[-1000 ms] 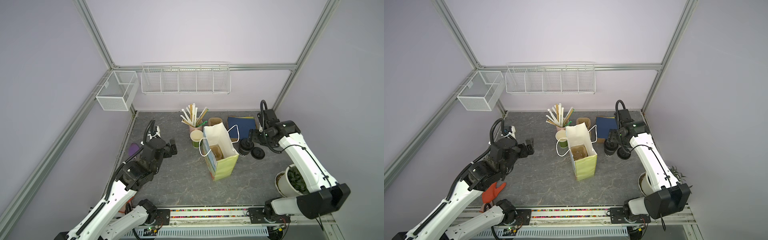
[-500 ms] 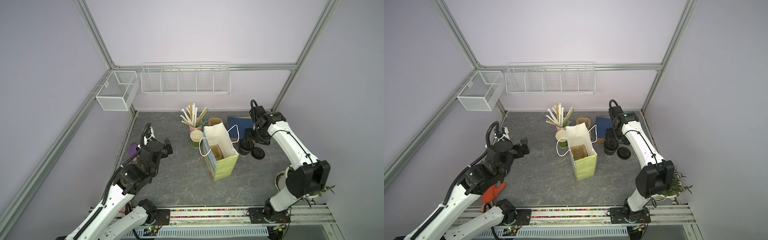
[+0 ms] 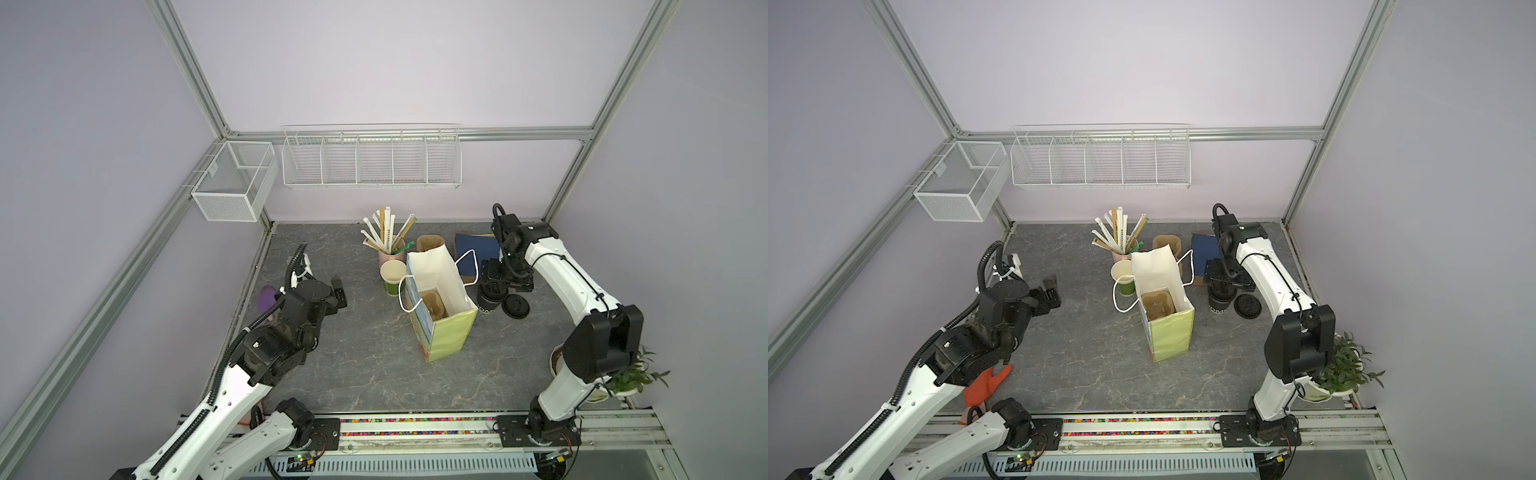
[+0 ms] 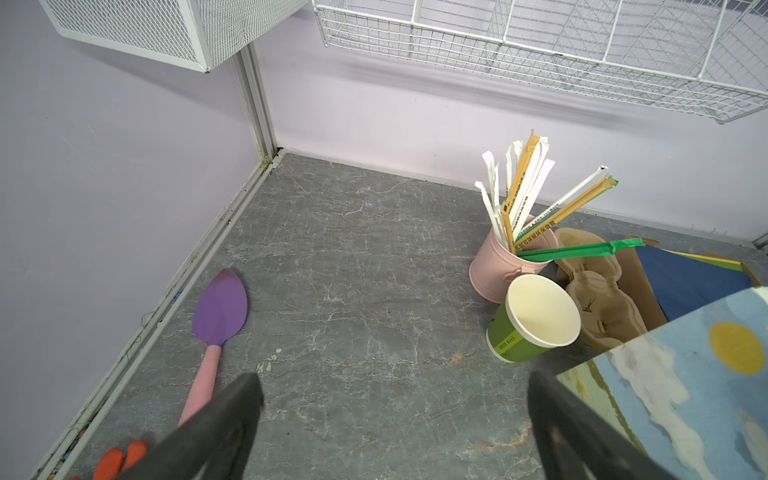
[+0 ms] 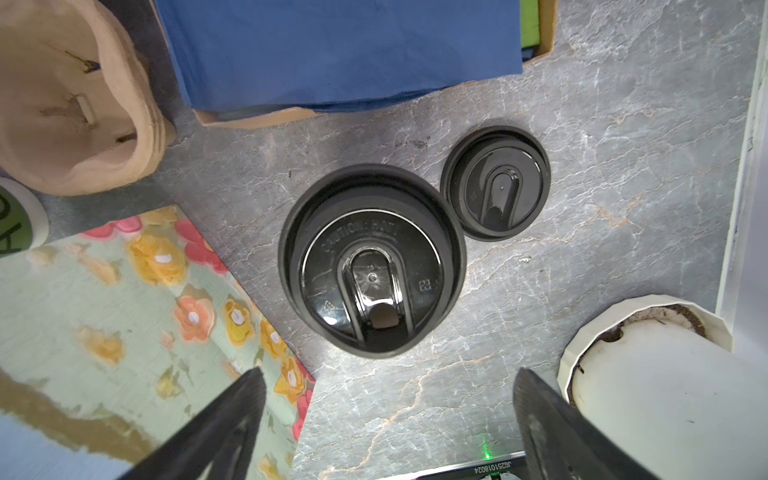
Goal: Pack the takeout coffee
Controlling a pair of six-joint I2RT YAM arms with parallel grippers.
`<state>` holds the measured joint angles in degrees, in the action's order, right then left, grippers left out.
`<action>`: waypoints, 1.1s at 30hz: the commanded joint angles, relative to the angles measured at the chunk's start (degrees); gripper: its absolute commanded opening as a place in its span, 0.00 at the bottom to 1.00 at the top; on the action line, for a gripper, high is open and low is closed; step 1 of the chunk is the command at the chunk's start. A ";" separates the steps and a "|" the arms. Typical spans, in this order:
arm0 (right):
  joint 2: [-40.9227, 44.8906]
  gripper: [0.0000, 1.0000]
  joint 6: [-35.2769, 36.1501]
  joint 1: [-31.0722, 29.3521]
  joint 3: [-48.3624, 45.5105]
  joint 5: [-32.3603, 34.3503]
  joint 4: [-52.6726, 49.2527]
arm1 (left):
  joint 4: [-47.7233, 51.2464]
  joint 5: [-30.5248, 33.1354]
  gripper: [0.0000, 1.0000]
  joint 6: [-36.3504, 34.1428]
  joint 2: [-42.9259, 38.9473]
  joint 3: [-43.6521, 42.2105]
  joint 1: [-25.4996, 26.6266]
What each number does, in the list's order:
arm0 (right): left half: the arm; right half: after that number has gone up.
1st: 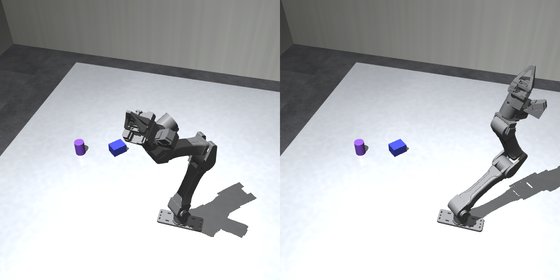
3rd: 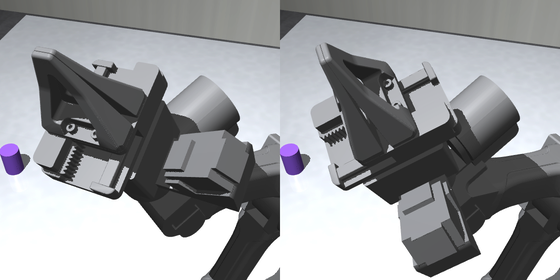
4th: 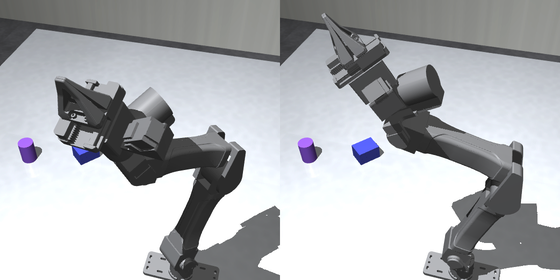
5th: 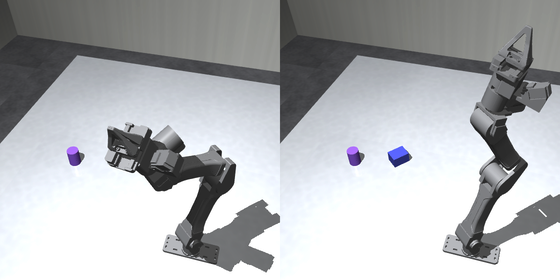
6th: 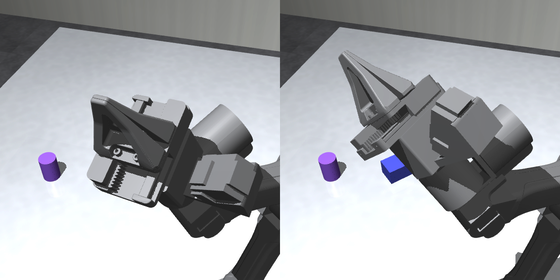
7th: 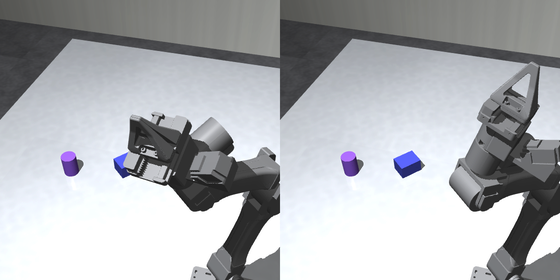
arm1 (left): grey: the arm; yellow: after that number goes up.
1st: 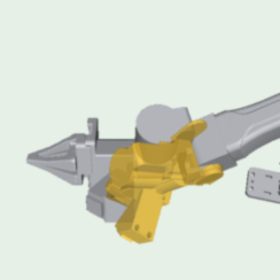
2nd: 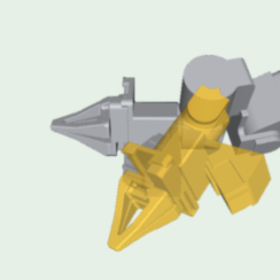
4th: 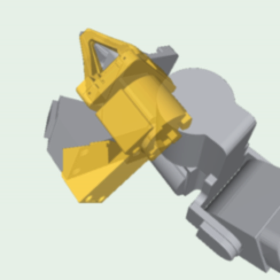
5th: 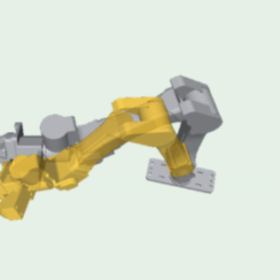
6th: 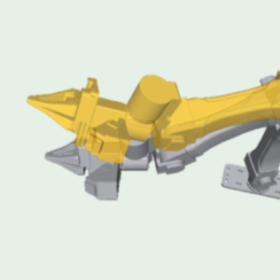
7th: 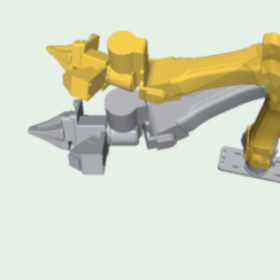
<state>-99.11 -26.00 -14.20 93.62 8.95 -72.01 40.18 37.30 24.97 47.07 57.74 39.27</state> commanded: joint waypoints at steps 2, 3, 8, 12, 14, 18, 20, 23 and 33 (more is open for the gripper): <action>-2.71 0.91 0.51 0.46 0.12 -0.25 0.25 | 1.30 1.20 1.00 -0.27 0.32 -0.60 -0.24; -3.33 0.91 0.64 0.64 0.31 -0.76 0.16 | 1.34 1.20 1.00 -0.27 0.30 -0.60 -0.24; -4.81 0.90 1.28 0.97 0.92 -2.03 0.46 | 1.40 1.20 1.00 -0.33 0.69 -0.60 -0.24; -6.03 0.89 2.39 1.91 1.12 -5.65 0.23 | 1.90 1.55 0.99 -0.22 1.22 -0.43 -0.24; -5.88 0.88 2.76 1.88 1.28 -7.10 0.08 | 2.01 1.54 0.99 -0.19 1.44 -0.24 -0.24; -5.85 0.90 3.05 2.08 2.33 -8.97 -1.97 | 2.70 1.61 0.99 -0.23 2.27 0.01 -0.24; -5.92 0.93 2.71 4.24 3.06 -10.78 -3.11 | 2.98 1.58 1.00 -0.10 2.54 0.19 -0.24; -7.01 0.95 0.33 4.88 6.52 -7.90 -7.95 | 3.39 3.14 0.99 0.08 2.89 0.27 -0.24; -10.59 0.89 1.86 4.29 13.09 -7.98 -15.47 | 3.23 2.92 0.99 -0.01 3.33 0.18 -0.24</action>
<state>-108.05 -25.08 -9.74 106.19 0.78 -83.90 42.09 39.03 24.97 50.26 57.74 39.27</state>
